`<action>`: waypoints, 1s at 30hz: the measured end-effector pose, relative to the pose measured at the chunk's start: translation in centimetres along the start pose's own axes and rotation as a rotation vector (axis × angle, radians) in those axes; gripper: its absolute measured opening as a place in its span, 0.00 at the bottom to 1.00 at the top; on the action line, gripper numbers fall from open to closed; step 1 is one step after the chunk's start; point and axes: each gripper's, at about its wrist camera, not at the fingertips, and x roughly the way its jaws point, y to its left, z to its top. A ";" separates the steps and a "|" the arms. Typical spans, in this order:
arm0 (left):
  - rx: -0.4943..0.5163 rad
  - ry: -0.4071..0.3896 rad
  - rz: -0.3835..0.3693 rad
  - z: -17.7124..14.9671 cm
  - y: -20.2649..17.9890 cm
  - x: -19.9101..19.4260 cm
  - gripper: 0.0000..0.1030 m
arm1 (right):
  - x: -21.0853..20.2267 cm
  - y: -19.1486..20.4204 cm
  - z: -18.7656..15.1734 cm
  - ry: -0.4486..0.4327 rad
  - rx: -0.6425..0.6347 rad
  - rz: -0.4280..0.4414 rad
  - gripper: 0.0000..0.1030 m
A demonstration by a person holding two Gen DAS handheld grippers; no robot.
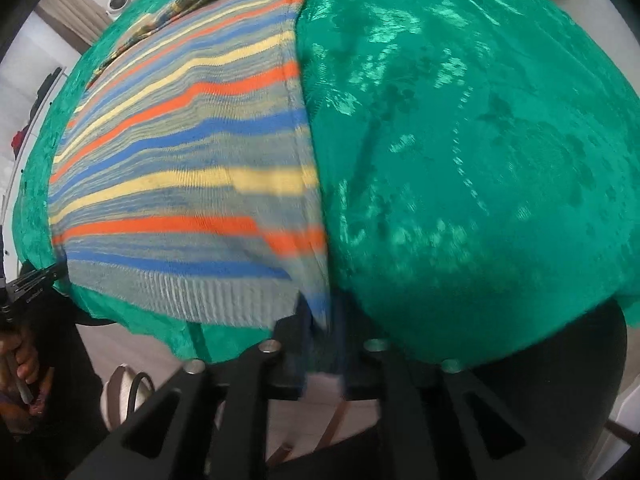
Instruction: Fold small clothes
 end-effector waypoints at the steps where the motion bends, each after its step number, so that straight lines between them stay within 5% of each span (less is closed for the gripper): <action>1: 0.011 -0.015 0.007 -0.1 0.2 -1.4 0.20 | -1.3 -0.2 -0.5 -0.031 0.002 -0.005 0.50; 4: 0.065 -0.125 0.009 1.8 0.3 -6.3 0.34 | -4.5 -0.9 -1.5 -0.125 -0.015 -0.077 0.55; 9: 0.186 -0.382 -0.098 11.5 -2.4 -13.5 0.58 | -7.3 -2.1 -0.3 -0.248 0.006 -0.077 0.55; 12: 0.425 -0.470 -0.134 16.6 -7.5 -12.8 0.61 | -7.1 -2.3 0.7 -0.259 0.032 -0.030 0.55; 15: 0.628 -0.418 -0.180 21.0 -13.0 -8.9 0.56 | -6.4 -1.8 0.9 -0.259 0.038 0.008 0.55; 18: 0.694 -0.278 -0.204 23.4 -17.0 -5.3 0.40 | -5.7 -1.4 0.4 -0.255 0.029 0.005 0.55; 24: 0.699 -0.213 -0.197 26.2 -18.7 -2.0 0.21 | -3.9 -2.7 -1.0 -0.203 0.068 0.025 0.55; 30: 0.684 -0.248 -0.196 26.8 -19.1 -1.8 0.20 | -3.0 -3.9 -1.5 -0.179 0.095 0.029 0.55</action>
